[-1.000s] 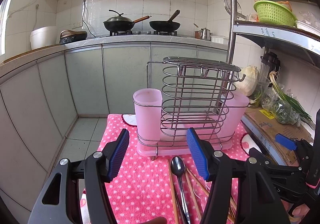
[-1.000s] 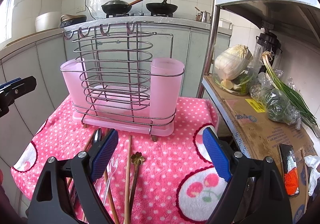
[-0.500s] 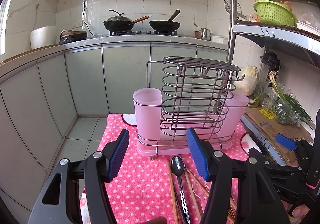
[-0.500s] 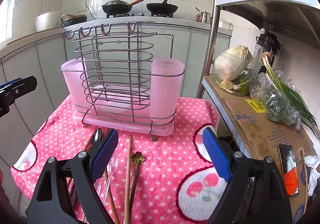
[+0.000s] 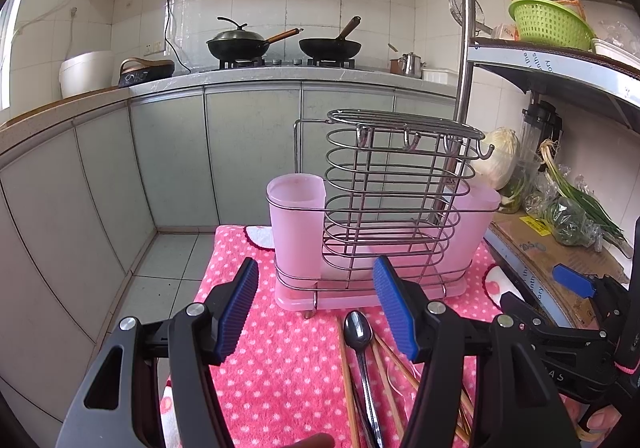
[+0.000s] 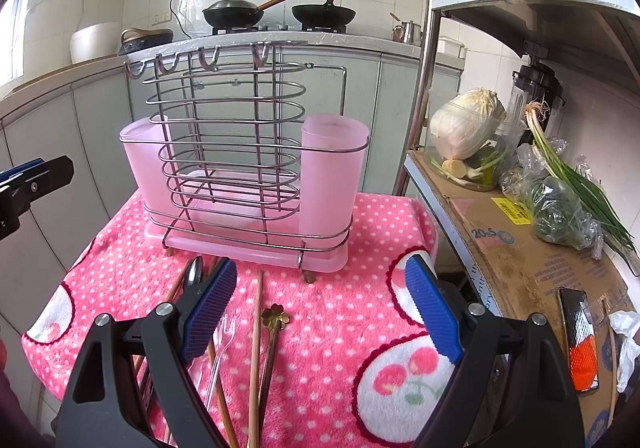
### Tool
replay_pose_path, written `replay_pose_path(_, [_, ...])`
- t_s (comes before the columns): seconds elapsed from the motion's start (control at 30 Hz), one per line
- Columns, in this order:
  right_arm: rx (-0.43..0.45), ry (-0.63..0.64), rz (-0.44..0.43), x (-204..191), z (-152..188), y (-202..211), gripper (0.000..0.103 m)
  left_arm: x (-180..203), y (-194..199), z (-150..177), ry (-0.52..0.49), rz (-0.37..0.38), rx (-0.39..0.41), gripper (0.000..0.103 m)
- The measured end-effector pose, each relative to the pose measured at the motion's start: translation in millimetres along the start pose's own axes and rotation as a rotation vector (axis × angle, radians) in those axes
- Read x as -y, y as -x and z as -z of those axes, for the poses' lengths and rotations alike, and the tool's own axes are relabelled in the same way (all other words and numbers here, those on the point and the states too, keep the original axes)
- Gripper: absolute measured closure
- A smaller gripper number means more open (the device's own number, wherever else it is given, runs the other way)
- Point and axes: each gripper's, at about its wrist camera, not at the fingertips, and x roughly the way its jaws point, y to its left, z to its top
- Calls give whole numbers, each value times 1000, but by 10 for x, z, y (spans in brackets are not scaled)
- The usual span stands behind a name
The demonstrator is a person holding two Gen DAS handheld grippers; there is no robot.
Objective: Organize utensils
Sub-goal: 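Lower both grippers toward the wooden chopsticks in front of the rack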
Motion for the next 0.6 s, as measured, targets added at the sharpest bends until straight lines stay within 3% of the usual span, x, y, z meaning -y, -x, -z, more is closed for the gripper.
replay_pose_path(0.37, [59, -14, 6, 59, -108, 149, 16, -136, 11, -37, 19, -12, 8, 44])
replay_pose_path(0.6, [78, -31, -34, 109, -181, 198, 17, -314, -81, -55, 69, 18, -53, 44])
